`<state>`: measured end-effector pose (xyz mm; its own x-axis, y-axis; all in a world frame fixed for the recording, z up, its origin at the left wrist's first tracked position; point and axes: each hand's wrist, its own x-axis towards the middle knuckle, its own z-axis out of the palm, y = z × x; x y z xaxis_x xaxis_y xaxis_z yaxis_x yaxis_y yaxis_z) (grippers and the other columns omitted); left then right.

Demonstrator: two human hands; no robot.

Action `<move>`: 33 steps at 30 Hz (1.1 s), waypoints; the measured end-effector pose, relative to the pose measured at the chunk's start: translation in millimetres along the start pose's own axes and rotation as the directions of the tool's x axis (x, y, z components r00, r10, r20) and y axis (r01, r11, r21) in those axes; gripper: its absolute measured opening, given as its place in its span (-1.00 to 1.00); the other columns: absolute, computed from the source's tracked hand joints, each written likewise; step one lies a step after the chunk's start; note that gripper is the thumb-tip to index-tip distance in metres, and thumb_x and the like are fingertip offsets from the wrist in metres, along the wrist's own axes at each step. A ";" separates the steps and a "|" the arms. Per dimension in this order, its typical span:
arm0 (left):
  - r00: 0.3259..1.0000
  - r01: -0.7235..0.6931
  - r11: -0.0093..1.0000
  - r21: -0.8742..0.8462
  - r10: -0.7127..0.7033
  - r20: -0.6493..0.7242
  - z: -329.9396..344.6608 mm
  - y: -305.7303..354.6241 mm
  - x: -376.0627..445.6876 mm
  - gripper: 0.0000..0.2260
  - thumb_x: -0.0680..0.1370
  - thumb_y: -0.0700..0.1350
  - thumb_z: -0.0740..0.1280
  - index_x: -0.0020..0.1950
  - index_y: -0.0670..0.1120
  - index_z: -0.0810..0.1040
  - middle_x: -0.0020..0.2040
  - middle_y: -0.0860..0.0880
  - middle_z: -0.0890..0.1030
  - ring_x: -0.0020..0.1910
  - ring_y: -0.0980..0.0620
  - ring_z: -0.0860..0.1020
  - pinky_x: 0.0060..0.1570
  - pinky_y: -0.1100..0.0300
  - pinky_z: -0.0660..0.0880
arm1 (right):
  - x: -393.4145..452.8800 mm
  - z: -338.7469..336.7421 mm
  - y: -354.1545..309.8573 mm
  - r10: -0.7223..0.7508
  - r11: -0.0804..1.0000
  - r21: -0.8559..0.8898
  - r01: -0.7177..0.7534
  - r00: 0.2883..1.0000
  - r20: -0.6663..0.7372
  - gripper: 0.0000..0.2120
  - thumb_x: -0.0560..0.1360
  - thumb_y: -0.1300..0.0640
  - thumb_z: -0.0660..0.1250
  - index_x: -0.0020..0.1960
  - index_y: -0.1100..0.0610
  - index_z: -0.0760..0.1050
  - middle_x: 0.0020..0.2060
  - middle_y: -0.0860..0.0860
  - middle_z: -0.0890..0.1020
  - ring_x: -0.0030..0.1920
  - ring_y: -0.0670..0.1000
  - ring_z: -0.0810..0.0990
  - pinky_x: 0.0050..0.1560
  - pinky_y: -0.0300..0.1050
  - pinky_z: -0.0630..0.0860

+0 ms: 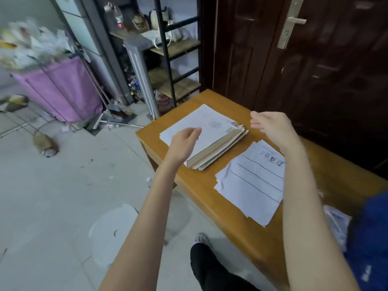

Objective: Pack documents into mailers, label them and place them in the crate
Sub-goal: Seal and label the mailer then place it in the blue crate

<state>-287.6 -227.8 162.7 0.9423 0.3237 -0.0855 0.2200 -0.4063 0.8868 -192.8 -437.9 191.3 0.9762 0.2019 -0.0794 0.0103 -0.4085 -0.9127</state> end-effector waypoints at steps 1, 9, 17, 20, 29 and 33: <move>1.000 0.018 1.000 0.007 -0.018 0.000 -1.9 -8.1 12.7 -0.60 0.63 0.10 0.15 0.30 -0.14 0.51 0.19 -0.04 0.57 0.21 0.00 0.51 0.25 0.00 0.44 | 14.0 10.6 3.2 0.019 0.999 0.037 -0.019 1.000 0.003 -0.65 0.52 -0.08 0.28 0.17 0.13 0.58 -0.09 -0.04 0.67 0.03 -0.06 0.63 0.28 0.02 0.46; 0.992 0.125 0.991 0.050 -0.125 -0.014 -15.1 -49.2 128.7 -0.63 0.65 0.01 0.14 0.31 -0.19 0.50 0.27 -0.10 0.54 0.27 -0.04 0.47 0.16 0.20 0.35 | 115.9 72.2 44.7 0.195 0.975 0.117 -0.186 0.979 -0.066 -0.82 0.54 -0.05 0.25 -0.14 0.01 0.55 -0.11 -0.02 0.66 0.08 0.04 0.62 0.25 0.06 0.48; 0.980 0.175 0.980 0.096 -0.182 0.078 -9.1 -71.2 217.2 -0.81 0.64 -0.03 0.14 -0.07 -0.10 0.44 -0.09 -0.05 0.47 -0.06 -0.02 0.40 -0.07 0.15 0.29 | 168.9 97.9 63.4 0.341 0.939 0.074 -0.335 0.933 -0.111 -0.69 0.55 -0.10 0.22 -0.10 0.09 0.60 -0.05 0.06 0.67 0.06 0.07 0.61 0.21 0.09 0.48; 0.972 0.177 0.975 0.136 -0.195 0.132 -7.0 -78.8 246.6 -0.77 0.64 -0.04 0.13 -0.11 -0.12 0.47 -0.12 -0.03 0.47 -0.07 -0.04 0.40 -0.12 0.16 0.28 | 184.0 103.8 69.3 0.402 0.916 0.064 -0.396 0.906 -0.132 -0.59 0.57 -0.08 0.20 0.03 0.26 0.58 -0.02 0.17 0.65 0.07 0.14 0.59 0.18 0.09 0.46; 0.962 0.098 0.948 0.303 -0.168 0.215 0.8 -117.6 341.3 -0.79 0.60 -0.21 0.13 -0.23 -0.22 0.34 -0.26 -0.08 0.35 -0.21 -0.03 0.23 -0.25 0.16 0.16 | 194.8 129.3 98.0 0.602 0.795 0.074 -0.602 0.767 -0.221 -0.59 0.59 0.04 0.20 -0.15 0.42 0.48 -0.24 0.33 0.43 -0.16 0.21 0.52 -0.14 -0.04 0.37; 0.956 0.066 0.951 0.302 -0.147 0.253 0.9 -129.5 373.5 -0.82 0.61 -0.21 0.14 -0.10 -0.13 0.51 -0.18 -0.07 0.45 -0.16 -0.02 0.34 -0.25 0.20 0.25 | 195.8 142.7 110.6 0.712 0.684 0.138 -0.716 0.615 -0.339 -0.63 0.54 0.10 0.20 -0.40 0.21 0.28 -0.42 0.07 0.35 -0.34 0.04 0.35 -0.35 -0.15 0.22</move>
<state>36.1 -55.0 15.5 0.9325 0.1526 -0.3273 0.3479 -0.6227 0.7009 -31.5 -316.5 17.6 0.6811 -0.4684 -0.5627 -0.7219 -0.3014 -0.6229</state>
